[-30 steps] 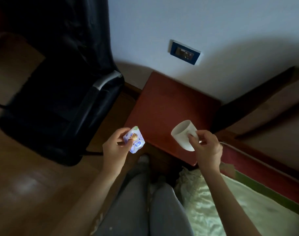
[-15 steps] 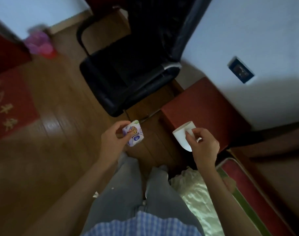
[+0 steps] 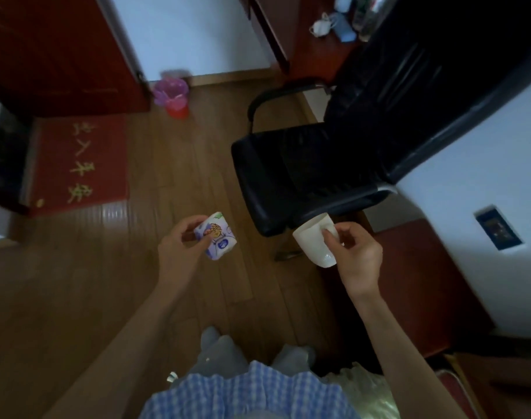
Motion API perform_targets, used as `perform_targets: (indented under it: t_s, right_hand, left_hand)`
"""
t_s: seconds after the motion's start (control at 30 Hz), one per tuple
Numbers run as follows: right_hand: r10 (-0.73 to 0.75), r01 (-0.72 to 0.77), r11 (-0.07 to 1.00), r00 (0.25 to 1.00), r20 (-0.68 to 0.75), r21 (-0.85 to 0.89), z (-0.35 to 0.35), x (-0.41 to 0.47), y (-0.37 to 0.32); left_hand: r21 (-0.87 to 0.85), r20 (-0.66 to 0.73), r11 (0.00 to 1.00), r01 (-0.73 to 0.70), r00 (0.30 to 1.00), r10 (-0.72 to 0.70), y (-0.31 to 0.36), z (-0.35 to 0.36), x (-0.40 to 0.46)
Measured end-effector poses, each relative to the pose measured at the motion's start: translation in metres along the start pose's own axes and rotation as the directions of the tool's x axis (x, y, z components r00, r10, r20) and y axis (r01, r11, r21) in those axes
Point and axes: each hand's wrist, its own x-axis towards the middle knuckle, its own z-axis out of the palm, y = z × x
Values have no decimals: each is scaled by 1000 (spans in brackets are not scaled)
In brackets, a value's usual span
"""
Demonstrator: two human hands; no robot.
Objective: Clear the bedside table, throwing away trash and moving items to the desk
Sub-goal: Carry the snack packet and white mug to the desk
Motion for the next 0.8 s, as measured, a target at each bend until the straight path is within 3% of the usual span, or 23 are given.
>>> perform_targets:
  t_s: [0.33,0.8]
  right_hand:
    - [43,-43,998,999,16,39,115,6,-98]
    - [25,-10,996,987,160,-94,229,121,-160]
  left_hand:
    - [4,-38,999,-39,999,39,-17,-128,76]
    - [-22,-39,998,-53,998,52,-7,-172,225]
